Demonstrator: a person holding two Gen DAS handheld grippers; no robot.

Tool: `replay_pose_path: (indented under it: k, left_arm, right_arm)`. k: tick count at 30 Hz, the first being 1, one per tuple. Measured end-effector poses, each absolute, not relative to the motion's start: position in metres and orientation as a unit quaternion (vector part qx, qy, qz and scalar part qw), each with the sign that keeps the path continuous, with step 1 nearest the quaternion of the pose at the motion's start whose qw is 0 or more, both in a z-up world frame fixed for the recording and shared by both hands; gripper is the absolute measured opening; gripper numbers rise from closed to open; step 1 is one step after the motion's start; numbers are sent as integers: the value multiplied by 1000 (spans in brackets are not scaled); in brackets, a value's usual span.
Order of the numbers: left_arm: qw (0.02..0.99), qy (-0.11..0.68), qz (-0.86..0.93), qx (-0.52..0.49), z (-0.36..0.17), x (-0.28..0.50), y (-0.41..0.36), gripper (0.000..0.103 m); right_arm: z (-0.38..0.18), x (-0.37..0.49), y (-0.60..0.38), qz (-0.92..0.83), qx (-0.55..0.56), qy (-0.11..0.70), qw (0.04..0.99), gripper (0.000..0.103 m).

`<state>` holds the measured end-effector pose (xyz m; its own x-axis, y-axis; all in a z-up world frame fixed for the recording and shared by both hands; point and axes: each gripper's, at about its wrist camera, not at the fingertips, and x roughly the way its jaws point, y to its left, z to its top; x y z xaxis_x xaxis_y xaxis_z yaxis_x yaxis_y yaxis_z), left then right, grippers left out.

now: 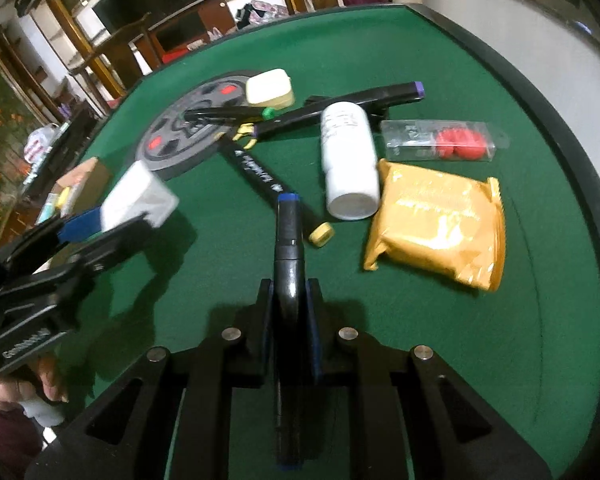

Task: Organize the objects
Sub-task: 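Grasp the white square block with the left gripper while the right lifts the marker, then carry the marker and white block into the cardboard tray and release both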

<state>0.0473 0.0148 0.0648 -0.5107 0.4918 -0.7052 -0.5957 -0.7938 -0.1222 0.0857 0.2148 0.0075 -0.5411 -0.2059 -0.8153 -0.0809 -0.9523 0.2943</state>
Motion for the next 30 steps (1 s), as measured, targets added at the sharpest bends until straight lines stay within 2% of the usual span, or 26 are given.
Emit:
replay_pose_path:
  k: [10,18,24,30]
  left_arm:
    - [228,-19,907,-355,92,88,-105,45]
    - [125,-61,920,-367,78,81,-187,45]
    - [82,-72,914,-391,53,57,-210,45]
    - [70,-83,896,-430,30,32,-216,45]
  right_arm:
    - [53,98,170,-867,439,-189,141,13]
    - [91,77,74,-849,431,-172,254,13]
    - [88,44,2,-818,459,-171,300,13]
    - [60,2,-46,-798,500,-174,290,13]
